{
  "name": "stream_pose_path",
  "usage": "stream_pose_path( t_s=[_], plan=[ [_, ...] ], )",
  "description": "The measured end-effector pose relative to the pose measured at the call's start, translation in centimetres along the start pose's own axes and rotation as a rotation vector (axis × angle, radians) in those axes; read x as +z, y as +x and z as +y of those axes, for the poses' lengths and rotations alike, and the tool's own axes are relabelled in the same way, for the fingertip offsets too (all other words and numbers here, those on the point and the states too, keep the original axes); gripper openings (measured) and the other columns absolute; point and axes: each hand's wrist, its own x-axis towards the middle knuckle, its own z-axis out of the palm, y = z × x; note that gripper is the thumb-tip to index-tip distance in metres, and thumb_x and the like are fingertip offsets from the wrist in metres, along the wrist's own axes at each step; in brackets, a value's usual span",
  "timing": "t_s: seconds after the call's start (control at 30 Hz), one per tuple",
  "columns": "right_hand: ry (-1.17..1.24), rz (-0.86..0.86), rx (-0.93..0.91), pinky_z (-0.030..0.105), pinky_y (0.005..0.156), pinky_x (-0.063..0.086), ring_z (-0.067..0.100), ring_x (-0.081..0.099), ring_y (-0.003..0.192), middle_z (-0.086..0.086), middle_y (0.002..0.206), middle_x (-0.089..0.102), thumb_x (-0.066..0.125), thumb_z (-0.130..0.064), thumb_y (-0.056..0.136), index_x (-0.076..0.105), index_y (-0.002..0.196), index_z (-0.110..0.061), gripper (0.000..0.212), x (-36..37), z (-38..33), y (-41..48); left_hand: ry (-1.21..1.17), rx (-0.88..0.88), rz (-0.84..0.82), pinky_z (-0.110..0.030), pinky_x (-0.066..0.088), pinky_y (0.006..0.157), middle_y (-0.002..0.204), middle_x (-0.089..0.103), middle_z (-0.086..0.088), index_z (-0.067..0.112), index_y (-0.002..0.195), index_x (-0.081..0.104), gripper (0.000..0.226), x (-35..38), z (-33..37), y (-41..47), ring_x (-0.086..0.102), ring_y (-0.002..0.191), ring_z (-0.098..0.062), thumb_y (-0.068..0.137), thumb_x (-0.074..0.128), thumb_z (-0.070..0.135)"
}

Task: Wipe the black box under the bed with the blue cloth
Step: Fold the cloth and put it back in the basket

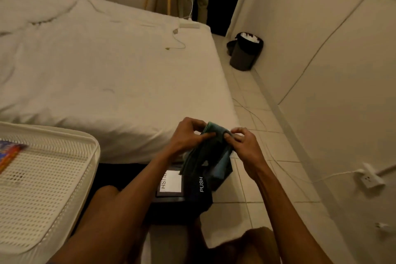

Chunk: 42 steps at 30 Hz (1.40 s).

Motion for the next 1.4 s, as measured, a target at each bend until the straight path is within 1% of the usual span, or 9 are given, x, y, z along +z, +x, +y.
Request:
stream_pose_path(
  t_s=[0.1, 0.27, 0.4, 0.47, 0.57, 0.67, 0.87, 1.17, 1.4],
  plan=[
    [-0.051, 0.039, -0.128, 0.025, 0.073, 0.057, 0.015, 0.068, 0.092, 0.005, 0.099, 0.069, 0.068, -0.02, 0.089, 0.056, 0.107, -0.011, 0.023, -0.5, -2.0, -1.4, 0.053, 0.09, 0.026, -0.022, 0.054, 0.065, 0.074, 0.073, 0.002, 0.022, 0.079, 0.076, 0.004, -0.9, 4.3, -0.1, 0.068, 0.069, -0.007, 0.083, 0.076, 0.022],
    [-0.271, 0.05, -0.246, 0.025, 0.073, 0.058, 0.01, 0.064, 0.087, -0.002, 0.096, 0.065, 0.069, -0.013, 0.088, 0.056, 0.11, -0.015, 0.026, -0.2, -3.9, -3.7, 0.163, 0.196, 0.065, -0.026, 0.058, 0.073, 0.085, 0.074, -0.005, 0.009, 0.094, 0.076, 0.012, -3.0, 11.6, 0.2, 0.069, 0.079, -0.016, 0.086, 0.069, 0.016],
    [-0.332, 0.124, -0.315, 0.027, 0.067, 0.057, 0.017, 0.066, 0.078, 0.003, 0.081, 0.068, 0.064, -0.006, 0.088, 0.07, 0.086, -0.015, 0.011, -2.2, -7.1, -4.1, 0.249, 0.293, 0.065, -0.031, 0.057, 0.077, 0.092, 0.071, -0.004, 0.01, 0.097, 0.073, 0.012, -6.2, 15.9, 0.0, 0.067, 0.087, -0.018, 0.09, 0.069, 0.018],
    [-0.37, 0.141, -0.339, 0.03, 0.064, 0.054, 0.019, 0.067, 0.075, 0.004, 0.076, 0.069, 0.066, -0.013, 0.088, 0.071, 0.08, -0.017, 0.01, -4.2, -9.9, -4.8, 0.259, 0.305, 0.093, -0.036, 0.057, 0.08, 0.095, 0.07, -0.006, 0.009, 0.098, 0.072, 0.013, -8.4, 17.1, -0.6, 0.066, 0.092, -0.021, 0.091, 0.068, 0.019],
    [-0.427, 0.126, -0.455, 0.033, 0.064, 0.056, 0.02, 0.068, 0.074, 0.005, 0.076, 0.07, 0.071, -0.025, 0.086, 0.074, 0.085, -0.016, 0.009, -7.3, -14.6, -6.5, 0.236, 0.303, 0.117, -0.024, 0.058, 0.083, 0.1, 0.07, -0.01, 0.004, 0.106, 0.069, 0.021, -10.5, 18.6, -2.6, 0.066, 0.095, -0.016, 0.095, 0.063, 0.021],
    [-0.419, 0.1, -0.559, 0.026, 0.063, 0.056, 0.016, 0.067, 0.076, 0.006, 0.082, 0.07, 0.073, -0.027, 0.085, 0.073, 0.094, -0.012, 0.018, -9.1, -19.0, -8.6, 0.176, 0.337, 0.162, -0.011, 0.055, 0.075, 0.102, 0.068, -0.005, 0.006, 0.116, 0.066, 0.026, -11.3, 20.1, -4.7, 0.064, 0.094, -0.006, 0.097, 0.059, 0.021],
    [-0.307, 0.036, -0.597, 0.015, 0.061, 0.054, 0.018, 0.066, 0.083, 0.009, 0.09, 0.069, 0.074, -0.022, 0.084, 0.071, 0.098, -0.006, 0.021, -9.2, -21.7, -11.1, 0.086, 0.371, 0.241, -0.022, 0.059, 0.076, 0.108, 0.067, -0.007, 0.005, 0.124, 0.063, 0.032, -12.8, 22.0, -6.8, 0.065, 0.1, -0.015, 0.096, 0.061, 0.021],
    [-0.196, -0.085, -0.495, 0.021, 0.064, 0.056, 0.016, 0.069, 0.082, 0.007, 0.089, 0.072, 0.082, -0.029, 0.074, 0.071, 0.094, -0.006, 0.033, -2.0, -22.1, -10.6, 0.156, 0.219, 0.187, -0.019, 0.058, 0.069, 0.105, 0.071, 0.001, 0.01, 0.12, 0.066, 0.031, -20.0, 20.6, -11.0, 0.068, 0.098, -0.011, 0.094, 0.062, 0.026],
    [-0.085, -0.367, -0.432, 0.02, 0.067, 0.058, 0.014, 0.069, 0.086, 0.0, 0.091, 0.073, 0.07, -0.029, 0.084, 0.071, 0.092, -0.019, 0.013, 7.4, -22.1, -10.0, 0.163, 0.046, 0.33, -0.032, 0.059, 0.083, 0.114, 0.07, 0.0, 0.018, 0.125, 0.064, 0.035, -27.7, 14.7, -15.7, 0.065, 0.109, -0.019, 0.093, 0.063, 0.031]
  ],
)
